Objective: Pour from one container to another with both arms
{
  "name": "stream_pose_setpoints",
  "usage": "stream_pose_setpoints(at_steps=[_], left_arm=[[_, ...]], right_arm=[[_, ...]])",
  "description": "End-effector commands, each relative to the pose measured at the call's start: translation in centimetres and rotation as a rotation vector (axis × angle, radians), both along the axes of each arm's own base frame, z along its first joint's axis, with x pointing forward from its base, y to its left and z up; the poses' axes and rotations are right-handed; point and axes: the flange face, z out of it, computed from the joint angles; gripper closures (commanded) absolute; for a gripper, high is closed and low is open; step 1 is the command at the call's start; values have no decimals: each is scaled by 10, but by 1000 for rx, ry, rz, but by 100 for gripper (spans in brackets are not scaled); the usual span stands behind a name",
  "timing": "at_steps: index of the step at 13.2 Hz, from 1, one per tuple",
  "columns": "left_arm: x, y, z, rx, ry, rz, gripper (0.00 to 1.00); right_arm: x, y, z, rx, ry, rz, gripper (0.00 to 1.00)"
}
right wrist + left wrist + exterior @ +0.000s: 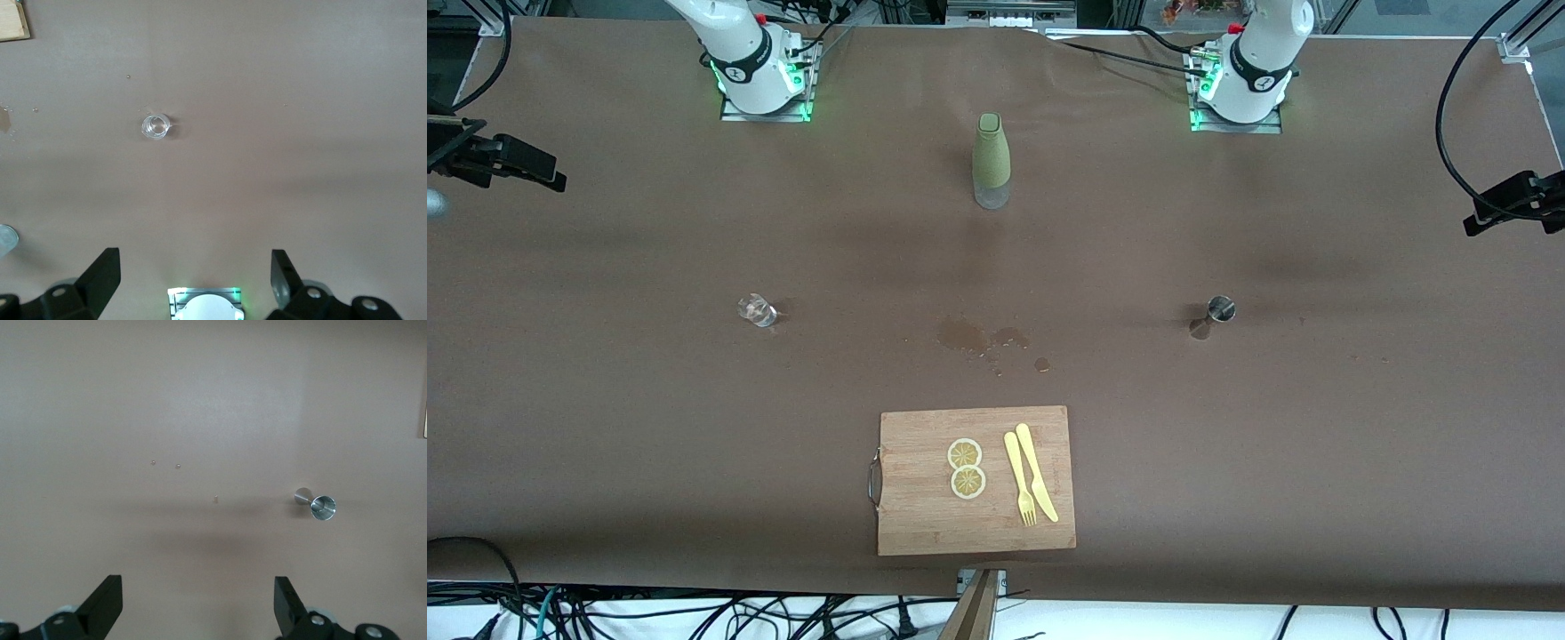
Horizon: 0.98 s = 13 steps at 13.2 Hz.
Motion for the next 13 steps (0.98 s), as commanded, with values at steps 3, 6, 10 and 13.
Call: stream_pose_setpoints(at_steps=[3,6,10,13], left_arm=[[4,2,6,-17,-6,-16,0],[3,2,6,-17,-5,-16,0],[4,0,6,-17,-5,-17,0],[3,2,7,-18,-6,-14,0]], right_arm=[[2,0,7,-1,-15,6,0],[2,-1,6,1,-10,5,0],[4,-1,8,0,-18,3,0],[7,-1,5,2,-12,3,0]])
